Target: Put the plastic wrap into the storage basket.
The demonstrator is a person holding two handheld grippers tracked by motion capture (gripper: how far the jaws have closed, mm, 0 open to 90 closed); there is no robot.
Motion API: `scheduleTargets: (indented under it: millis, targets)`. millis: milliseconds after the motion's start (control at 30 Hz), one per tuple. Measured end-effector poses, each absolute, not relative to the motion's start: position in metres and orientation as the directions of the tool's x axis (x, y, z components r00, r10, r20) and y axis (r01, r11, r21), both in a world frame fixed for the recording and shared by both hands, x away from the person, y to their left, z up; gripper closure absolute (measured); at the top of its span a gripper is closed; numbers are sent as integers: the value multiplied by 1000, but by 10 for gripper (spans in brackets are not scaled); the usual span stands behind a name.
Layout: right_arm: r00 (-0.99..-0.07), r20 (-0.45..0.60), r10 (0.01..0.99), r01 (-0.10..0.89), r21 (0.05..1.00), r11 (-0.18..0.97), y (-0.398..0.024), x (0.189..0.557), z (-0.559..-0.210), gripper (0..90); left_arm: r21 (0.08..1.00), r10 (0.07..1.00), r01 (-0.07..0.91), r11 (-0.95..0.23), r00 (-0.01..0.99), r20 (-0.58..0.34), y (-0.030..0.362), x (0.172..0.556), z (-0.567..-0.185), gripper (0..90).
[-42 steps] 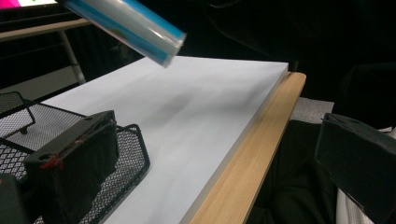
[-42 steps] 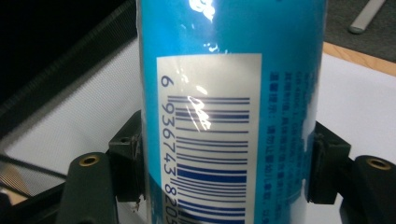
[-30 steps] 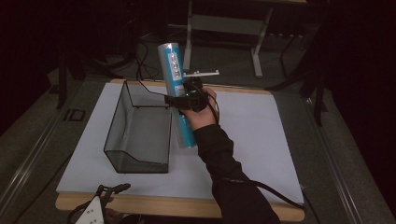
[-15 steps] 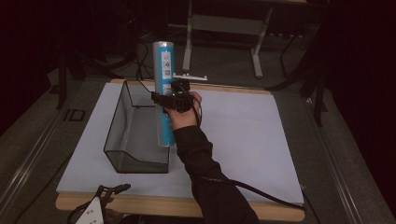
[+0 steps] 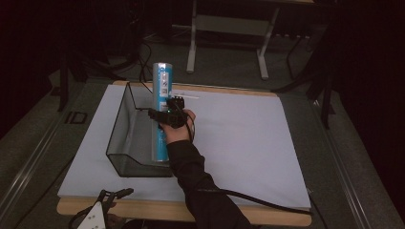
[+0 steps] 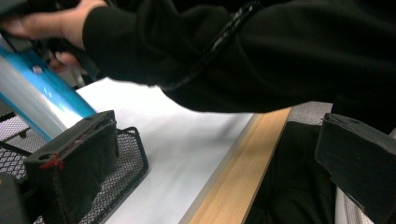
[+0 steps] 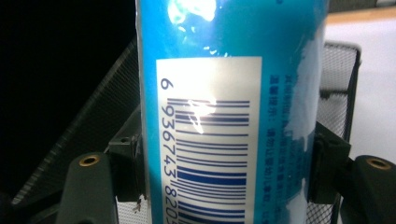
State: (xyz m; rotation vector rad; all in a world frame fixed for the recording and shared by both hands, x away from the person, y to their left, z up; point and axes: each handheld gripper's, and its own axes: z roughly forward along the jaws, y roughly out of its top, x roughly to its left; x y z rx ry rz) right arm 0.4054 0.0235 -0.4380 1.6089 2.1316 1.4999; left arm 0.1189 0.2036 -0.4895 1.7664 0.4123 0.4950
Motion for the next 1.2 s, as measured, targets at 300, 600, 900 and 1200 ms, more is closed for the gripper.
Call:
scheduleTargets:
  millis: [300,600,900,1200]
  targets:
    - [-418,447,791,729,684,-1,28,402,-467,314,970,517,18,-244,848,115,203,119,-490,3]
    - [-395,431,811,746,666,10,28,403,-472,311,970,515,20,-242,850,111,203,119,-490,3]
    - [-386,361,849,759,647,70,40,409,-476,299,971,511,15,-240,852,113,204,119,-489,3]
    - [-368,292,882,762,639,106,41,413,-487,275,970,509,18,-241,853,111,204,119,-489,3]
